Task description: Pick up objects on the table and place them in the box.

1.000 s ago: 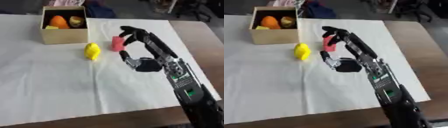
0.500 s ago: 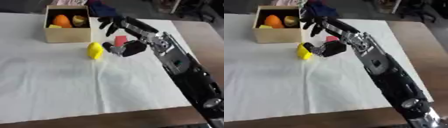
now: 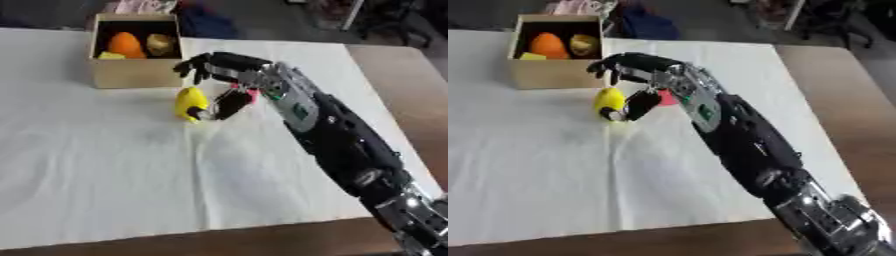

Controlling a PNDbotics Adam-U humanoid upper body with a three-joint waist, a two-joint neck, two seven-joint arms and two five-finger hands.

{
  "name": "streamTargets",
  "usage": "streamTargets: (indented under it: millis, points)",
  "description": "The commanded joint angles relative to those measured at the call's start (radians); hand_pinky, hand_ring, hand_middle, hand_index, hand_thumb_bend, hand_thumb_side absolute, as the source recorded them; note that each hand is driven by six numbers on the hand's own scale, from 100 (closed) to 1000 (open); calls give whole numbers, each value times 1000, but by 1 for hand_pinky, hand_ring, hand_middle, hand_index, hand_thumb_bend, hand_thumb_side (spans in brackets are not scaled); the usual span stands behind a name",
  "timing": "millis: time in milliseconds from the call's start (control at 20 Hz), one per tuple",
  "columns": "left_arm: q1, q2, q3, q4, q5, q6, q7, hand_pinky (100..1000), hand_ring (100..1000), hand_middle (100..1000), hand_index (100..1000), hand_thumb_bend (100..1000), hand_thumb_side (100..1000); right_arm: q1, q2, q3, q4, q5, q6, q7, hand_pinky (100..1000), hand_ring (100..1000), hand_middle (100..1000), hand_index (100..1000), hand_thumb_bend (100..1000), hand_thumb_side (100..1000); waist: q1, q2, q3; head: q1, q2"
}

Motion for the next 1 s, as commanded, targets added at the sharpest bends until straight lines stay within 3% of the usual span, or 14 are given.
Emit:
streamTargets:
  millis: [50,700,1000]
  points:
    - [7,-3,22,-25,-10,8,1,754,579,636,771,100,548,-32,13,-29,48,66,-20,-24,774,748,835,957,294,367,8,-6,4,-9,-15]
    - [35,-39,38,-36,-31,18,-12,757,581,637,774,100,552,-48,38,-87,167,208,-16,-102,780,756,839,958,289,340,10,-3,15,-13,-20]
    - [40,-45,39,-32,-41,21,-16,758,581,638,775,100,550,-44,32,-109,195,254,1,-140,771,746,822,936,262,269,10,-2,13,-11,-18]
